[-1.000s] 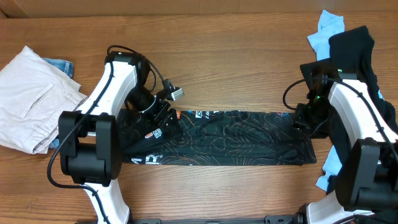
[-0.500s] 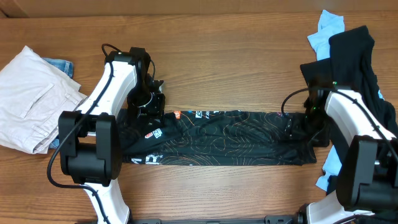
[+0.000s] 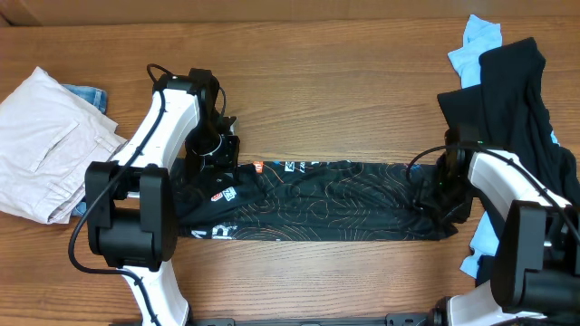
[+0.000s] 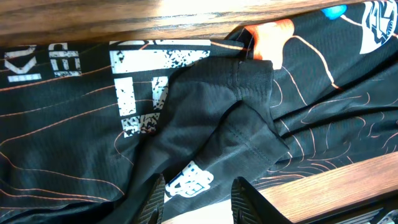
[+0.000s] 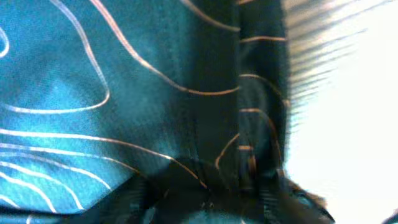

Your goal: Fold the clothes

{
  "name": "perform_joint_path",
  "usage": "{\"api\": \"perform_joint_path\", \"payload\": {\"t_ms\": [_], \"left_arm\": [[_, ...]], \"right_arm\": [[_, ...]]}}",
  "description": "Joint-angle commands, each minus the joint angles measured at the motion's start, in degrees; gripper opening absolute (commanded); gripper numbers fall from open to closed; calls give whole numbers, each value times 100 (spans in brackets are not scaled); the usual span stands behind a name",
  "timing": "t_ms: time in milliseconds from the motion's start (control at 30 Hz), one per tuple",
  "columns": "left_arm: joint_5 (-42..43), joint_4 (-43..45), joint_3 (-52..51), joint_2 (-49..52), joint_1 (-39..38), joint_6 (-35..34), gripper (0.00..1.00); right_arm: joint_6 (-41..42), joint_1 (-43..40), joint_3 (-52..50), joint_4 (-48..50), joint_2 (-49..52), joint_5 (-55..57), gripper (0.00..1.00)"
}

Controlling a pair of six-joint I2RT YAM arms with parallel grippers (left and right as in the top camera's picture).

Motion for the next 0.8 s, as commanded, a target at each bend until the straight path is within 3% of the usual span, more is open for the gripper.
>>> {"api": "perform_joint_path", "payload": {"t_ms": [0,167,267,533,767], "left_arm": [[-63,9,98,76,7,-81,37],[-63,-7,98,76,7,-79,34],[-55,-4,107,74,9,-81,27],[-50,-334,708,61,282,-125,23],[-39,-459,999,-46,638,-426,24]], "right_arm": [[-13,-9,-160,177,39,-422,41],[-11,-9,-157,321,39,-354,6],[313,-11,-98,317,37,92,4],[752,-619,688,-33,37,737,4],[463,-1025,1827,-866,37,1263,4]]}}
